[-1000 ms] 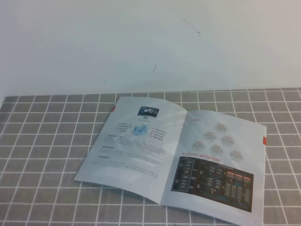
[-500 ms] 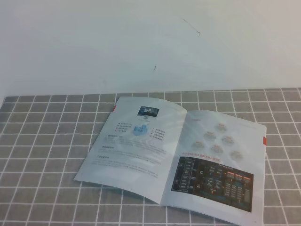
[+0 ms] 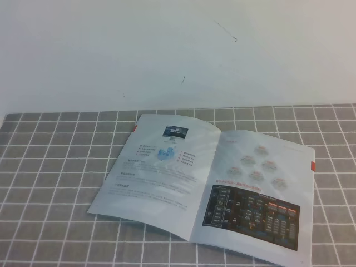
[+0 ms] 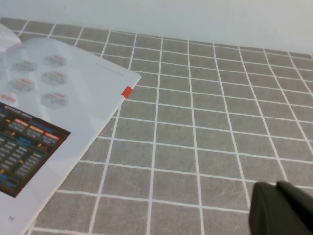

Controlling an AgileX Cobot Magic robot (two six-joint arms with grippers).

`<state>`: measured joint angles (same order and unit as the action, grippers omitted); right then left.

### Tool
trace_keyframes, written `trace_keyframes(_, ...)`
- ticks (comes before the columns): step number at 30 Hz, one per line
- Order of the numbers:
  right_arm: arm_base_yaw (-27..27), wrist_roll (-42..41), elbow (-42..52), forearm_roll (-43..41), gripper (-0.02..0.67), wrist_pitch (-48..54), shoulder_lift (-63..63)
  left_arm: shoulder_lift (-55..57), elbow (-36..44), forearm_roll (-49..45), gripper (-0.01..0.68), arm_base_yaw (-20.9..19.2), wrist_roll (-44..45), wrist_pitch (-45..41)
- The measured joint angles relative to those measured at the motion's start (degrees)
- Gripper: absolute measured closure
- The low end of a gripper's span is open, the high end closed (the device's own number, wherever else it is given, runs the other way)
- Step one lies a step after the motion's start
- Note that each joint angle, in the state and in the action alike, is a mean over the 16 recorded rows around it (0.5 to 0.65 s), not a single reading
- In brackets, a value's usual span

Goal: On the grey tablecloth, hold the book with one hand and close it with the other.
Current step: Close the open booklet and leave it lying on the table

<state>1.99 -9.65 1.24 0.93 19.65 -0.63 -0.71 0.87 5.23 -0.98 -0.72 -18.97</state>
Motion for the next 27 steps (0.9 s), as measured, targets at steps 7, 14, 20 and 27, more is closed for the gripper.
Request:
trace_keyframes(7, 0.00, 0.00, 0.00, 0.00, 0.651, 0.00, 0.00, 0.00, 0.00, 0.00, 0.676, 0.00, 0.00, 0.00)
trace_keyframes(14, 0.00, 0.00, 0.00, 0.00, 0.651, 0.00, 0.00, 0.00, 0.00, 0.00, 0.676, 0.00, 0.00, 0.00)
trace_keyframes(20, 0.00, 0.00, 0.00, 0.00, 0.651, 0.00, 0.00, 0.00, 0.00, 0.00, 0.676, 0.00, 0.00, 0.00)
trace_keyframes(27, 0.00, 0.00, 0.00, 0.00, 0.651, 0.00, 0.00, 0.00, 0.00, 0.00, 0.676, 0.00, 0.00, 0.00)
